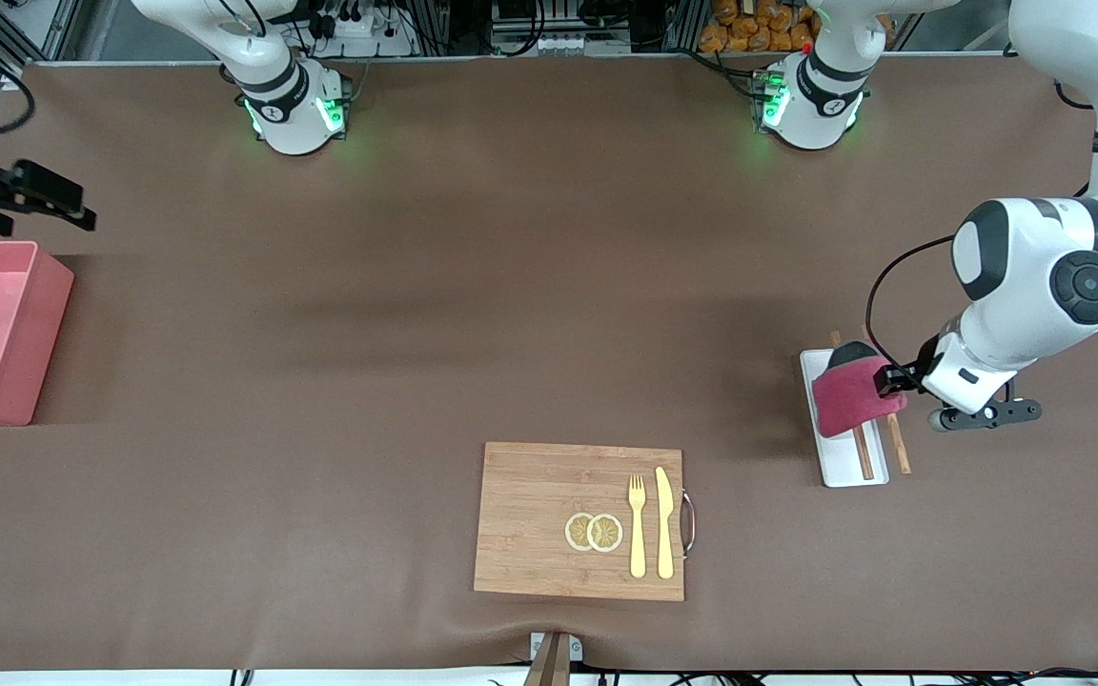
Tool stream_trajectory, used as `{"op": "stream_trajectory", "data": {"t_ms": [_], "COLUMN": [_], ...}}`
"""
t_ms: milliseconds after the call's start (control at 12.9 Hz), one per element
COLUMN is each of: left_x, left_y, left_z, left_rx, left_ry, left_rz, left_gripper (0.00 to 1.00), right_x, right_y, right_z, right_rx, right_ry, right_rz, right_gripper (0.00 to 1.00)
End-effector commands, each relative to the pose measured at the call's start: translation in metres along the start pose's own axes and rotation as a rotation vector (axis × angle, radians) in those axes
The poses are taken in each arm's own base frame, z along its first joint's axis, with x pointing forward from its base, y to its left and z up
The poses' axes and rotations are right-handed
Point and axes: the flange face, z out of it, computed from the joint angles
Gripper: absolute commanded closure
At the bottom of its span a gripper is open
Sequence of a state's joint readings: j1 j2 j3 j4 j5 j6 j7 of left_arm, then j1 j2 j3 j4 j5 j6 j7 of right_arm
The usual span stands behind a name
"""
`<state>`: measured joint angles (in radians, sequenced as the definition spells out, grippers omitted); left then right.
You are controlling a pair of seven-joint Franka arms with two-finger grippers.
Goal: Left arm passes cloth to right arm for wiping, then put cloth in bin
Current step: 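Grasp the pink cloth with the left gripper while the right gripper advances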
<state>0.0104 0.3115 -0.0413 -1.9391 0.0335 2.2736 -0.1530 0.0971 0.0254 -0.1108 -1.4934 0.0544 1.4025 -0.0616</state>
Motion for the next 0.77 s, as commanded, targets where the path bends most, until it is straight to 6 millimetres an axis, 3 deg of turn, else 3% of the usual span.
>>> {"op": "stream_trajectory", "data": {"t_ms": [0,155,387,696], "left_x": [0.006,0.006,0.006,0.006], "left_y": [-0.001,0.000,-0.001,0.002], "left_z": [0.007,0.009,0.011,0.011], "left_rx": [0.010,0.007,0.007,0.007], "left_ry": [0.011,0.009,0.008,0.008], "left_rz": [0.001,0.000,-0.001,0.003], "left_gripper": [0.54,0.56,0.68,0.87], "right_x": [0.007,0.010,0.022,0.060], "right_y": [-0.016,-0.043,-0.088,-0.087], "right_z": [0.002,0.002,0.029,0.079], "right_rx": [0.008,0.016,0.000,-0.014], "right_ry": [0.023,0.040,-0.007,-0.048], "right_rz": [-0.004,0.004,0.083,0.094], "right_gripper": [0.00,0.00,0.00,0.00]}}
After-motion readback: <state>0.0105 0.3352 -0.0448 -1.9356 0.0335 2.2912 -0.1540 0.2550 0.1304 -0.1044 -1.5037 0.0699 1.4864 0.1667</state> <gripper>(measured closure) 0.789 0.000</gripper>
